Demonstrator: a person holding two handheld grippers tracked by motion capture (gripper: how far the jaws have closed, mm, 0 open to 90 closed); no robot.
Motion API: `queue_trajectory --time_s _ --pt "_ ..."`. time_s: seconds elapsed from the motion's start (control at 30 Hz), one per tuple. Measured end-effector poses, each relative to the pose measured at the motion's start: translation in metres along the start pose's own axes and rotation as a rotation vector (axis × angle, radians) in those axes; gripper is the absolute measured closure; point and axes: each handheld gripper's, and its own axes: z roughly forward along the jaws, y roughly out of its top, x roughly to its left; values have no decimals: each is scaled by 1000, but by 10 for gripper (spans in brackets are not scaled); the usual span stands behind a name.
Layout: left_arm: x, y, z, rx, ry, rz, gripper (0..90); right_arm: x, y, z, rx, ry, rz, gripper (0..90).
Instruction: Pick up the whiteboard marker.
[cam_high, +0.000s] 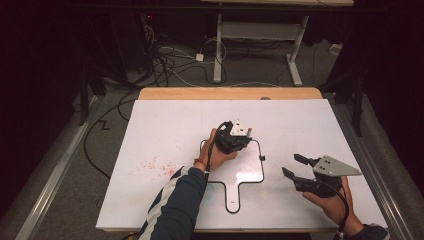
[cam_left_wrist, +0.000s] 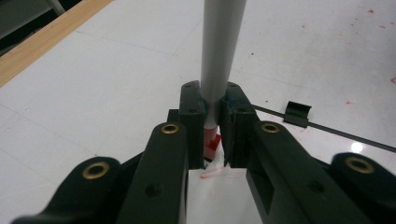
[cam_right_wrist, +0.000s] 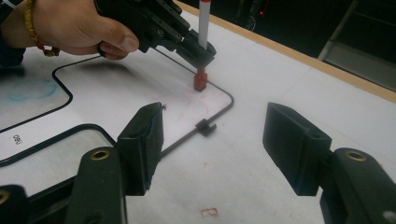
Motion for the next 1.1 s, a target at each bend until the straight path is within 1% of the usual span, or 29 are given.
queue_trajectory --time_s 0.07,0.1,0.13,0.17,0.2,0.27,0.3,0.33,0.4,0.43,0.47,0.5,0.53,0.57,0.6,0.63,0.67,0.7,0.77,0.8,0.83,0.9,0.93,1.0,1.03,1.1 --pt "-5 2 1 -9 -29 -4 787 1 0 0 2 3 -2 393" --pt "-8 3 2 -14 -55 8 787 1 0 0 2 3 -2 393" --pt "-16 6 5 -20 -81 36 787 1 1 0 0 9 -9 392" --pt "-16 6 5 -20 -81 36 787 2 1 0 -2 9 -11 391" --pt "-21 8 7 -21 -77 56 787 1 1 1 -3 10 -10 392" --pt "-20 8 8 -21 -70 59 788 1 1 1 -6 13 -6 391" --pt "-18 8 9 -21 -56 58 788 1 0 2 -5 16 -2 391" --pt "-15 9 10 -5 -33 63 788 1 0 2 -3 18 -3 390" --pt "-7 10 11 2 2 45 788 2 0 3 3 19 -11 391" --pt "0 9 11 11 37 25 788 3 0 3 4 19 -12 390" --pt "0 9 11 11 37 25 788 3 0 2 1 20 -15 390" --pt "4 9 11 13 43 15 788 3 0 2 1 20 -16 390" --pt "6 8 11 12 35 2 788 3 0 2 2 19 -16 390" --pt "5 9 12 10 34 -1 788 2 0 2 -1 19 -15 390" --pt "4 10 13 10 27 4 788 1 0 1 0 19 -11 390" --pt "2 10 13 4 8 0 788 1 0 1 0 19 -10 390" --pt "-4 12 15 0 -23 20 788 1 -1 1 -3 19 -8 390" --pt "-4 12 15 0 -23 20 788 1 -1 1 -3 19 -8 390" --pt "-8 14 17 -4 -45 35 787 0 0 0 -6 18 -10 390" --pt "-10 15 18 -7 -47 41 787 0 0 0 -7 19 -10 390" --pt "-12 16 19 -6 -32 51 788 0 0 0 -7 18 -8 390" --pt "-11 17 21 6 26 56 787 0 0 0 -9 17 -12 390" --pt "-8 17 21 3 37 43 788 0 0 0 -7 18 -9 390" --pt "-6 16 23 8 92 37 788 0 0 1 -6 18 -9 390" --pt "-4 15 23 2 88 24 788 0 -1 1 -5 19 -8 390" --pt "-2 14 23 -4 78 11 788 0 -1 1 -4 20 -12 390"
